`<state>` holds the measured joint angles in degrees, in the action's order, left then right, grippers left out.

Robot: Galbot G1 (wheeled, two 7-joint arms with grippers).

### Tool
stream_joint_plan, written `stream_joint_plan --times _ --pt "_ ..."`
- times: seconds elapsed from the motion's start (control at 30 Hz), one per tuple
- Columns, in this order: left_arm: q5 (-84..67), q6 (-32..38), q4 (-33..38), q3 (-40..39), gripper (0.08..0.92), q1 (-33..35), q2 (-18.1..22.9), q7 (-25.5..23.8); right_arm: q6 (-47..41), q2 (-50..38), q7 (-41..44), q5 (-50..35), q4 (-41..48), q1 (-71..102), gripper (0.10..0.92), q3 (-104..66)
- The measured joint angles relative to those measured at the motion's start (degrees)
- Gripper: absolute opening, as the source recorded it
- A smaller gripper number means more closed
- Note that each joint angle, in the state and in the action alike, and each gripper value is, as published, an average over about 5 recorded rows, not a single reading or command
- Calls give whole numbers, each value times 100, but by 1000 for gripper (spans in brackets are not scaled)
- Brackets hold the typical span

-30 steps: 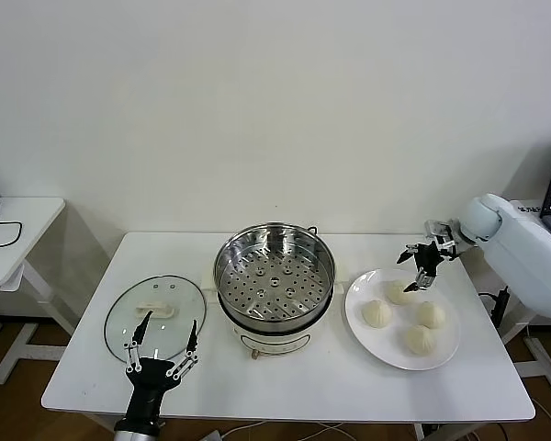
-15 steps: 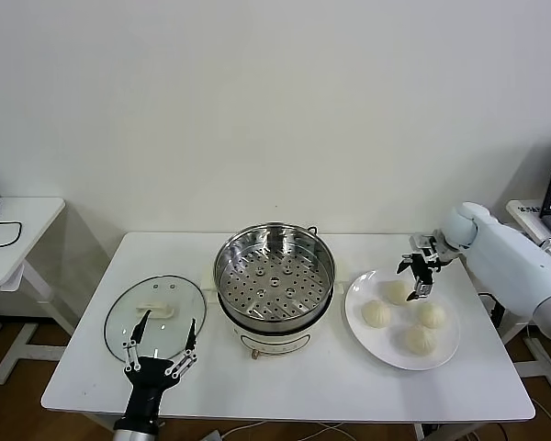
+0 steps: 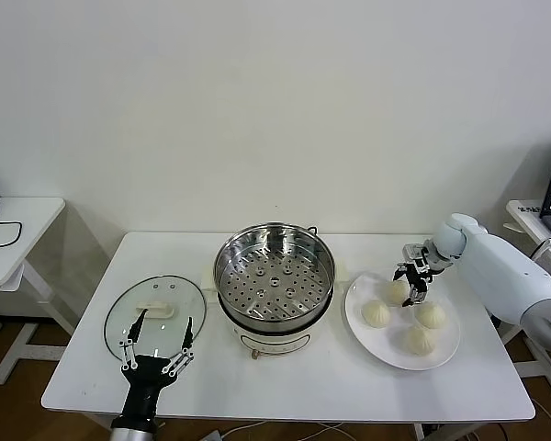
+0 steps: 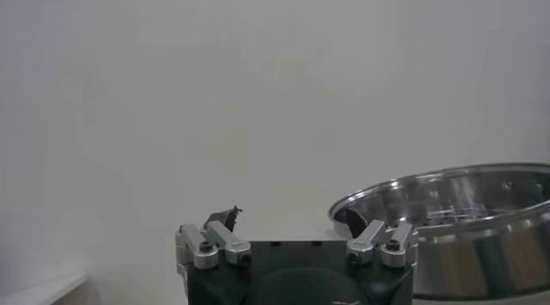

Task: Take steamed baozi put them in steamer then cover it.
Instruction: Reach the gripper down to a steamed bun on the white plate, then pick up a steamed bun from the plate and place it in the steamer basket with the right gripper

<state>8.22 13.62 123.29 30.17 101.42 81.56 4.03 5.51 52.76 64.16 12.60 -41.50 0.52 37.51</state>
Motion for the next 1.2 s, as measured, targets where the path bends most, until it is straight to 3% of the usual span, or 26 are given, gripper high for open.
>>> stream_joint_plan --times 0.33,0.6,0.9,1.2 --pt "-3 -13 25 -10 823 -12 -10 7 150 -216 108 -122 -468 -294 664 208" --pt "-4 -27 73 -56 823 -17 -46 9 1005 -223 327 -329 -1236 -1221 687 691" --pt "-8 -33 149 -75 823 35 -56 18 2212 297 481 -339 -1983 -2338 704 1269" --pt "-10 -33 225 -90 823 76 -48 29 3031 1041 437 140 -2171 -2621 704 1572"
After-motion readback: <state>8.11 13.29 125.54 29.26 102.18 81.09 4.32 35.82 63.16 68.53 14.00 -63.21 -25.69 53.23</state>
